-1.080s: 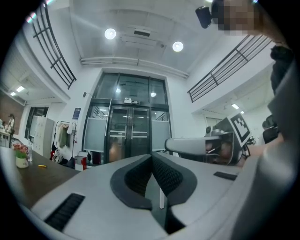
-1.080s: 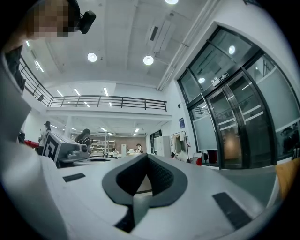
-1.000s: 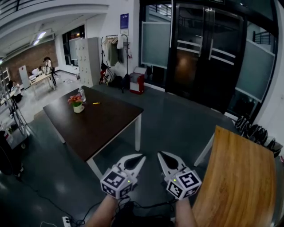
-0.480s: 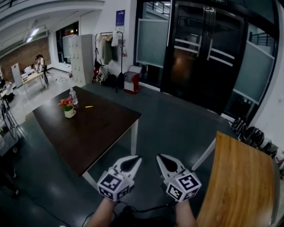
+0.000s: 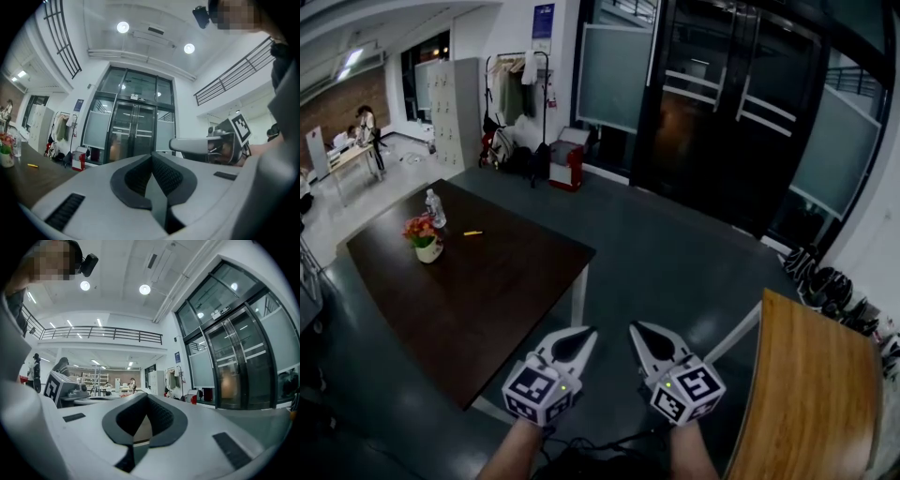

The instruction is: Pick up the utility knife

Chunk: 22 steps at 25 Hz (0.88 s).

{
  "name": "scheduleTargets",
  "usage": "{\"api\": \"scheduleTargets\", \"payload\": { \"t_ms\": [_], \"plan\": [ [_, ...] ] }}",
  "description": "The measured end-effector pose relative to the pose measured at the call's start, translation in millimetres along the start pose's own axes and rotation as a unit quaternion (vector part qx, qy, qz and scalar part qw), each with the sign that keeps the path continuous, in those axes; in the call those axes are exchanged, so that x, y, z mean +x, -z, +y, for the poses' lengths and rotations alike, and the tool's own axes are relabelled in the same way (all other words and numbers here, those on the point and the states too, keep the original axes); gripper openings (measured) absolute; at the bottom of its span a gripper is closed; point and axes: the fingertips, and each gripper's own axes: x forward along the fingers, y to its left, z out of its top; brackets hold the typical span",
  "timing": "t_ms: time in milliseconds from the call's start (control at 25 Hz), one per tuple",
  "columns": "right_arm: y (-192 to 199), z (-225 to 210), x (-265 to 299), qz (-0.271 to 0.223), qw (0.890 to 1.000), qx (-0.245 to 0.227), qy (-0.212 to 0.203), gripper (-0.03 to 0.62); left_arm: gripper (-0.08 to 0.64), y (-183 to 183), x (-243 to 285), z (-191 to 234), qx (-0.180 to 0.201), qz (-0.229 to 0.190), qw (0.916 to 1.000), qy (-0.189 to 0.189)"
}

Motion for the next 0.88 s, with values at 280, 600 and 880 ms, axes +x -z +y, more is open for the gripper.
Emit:
{"api": "scheduleTargets", "payload": {
  "t_ms": [280,600,880],
  "plan": [
    [2,-56,67,-0.012,0.999,0.013,-0.038,0.003,0.000,13,55,56,0.013,0.022,0.9991,-0.035],
    [-7,-128,147,-0.028,0.991,0.009,-0.129,0.003,0.000,19,123,123,0.017,0.028,0.9913,-0.127],
    [-25,-150,219,-0.028,0.979,0.001,-0.202,0.003,0.000,-2,138,187,0.025,0.030,0.9740,-0.223]
  ]
}}
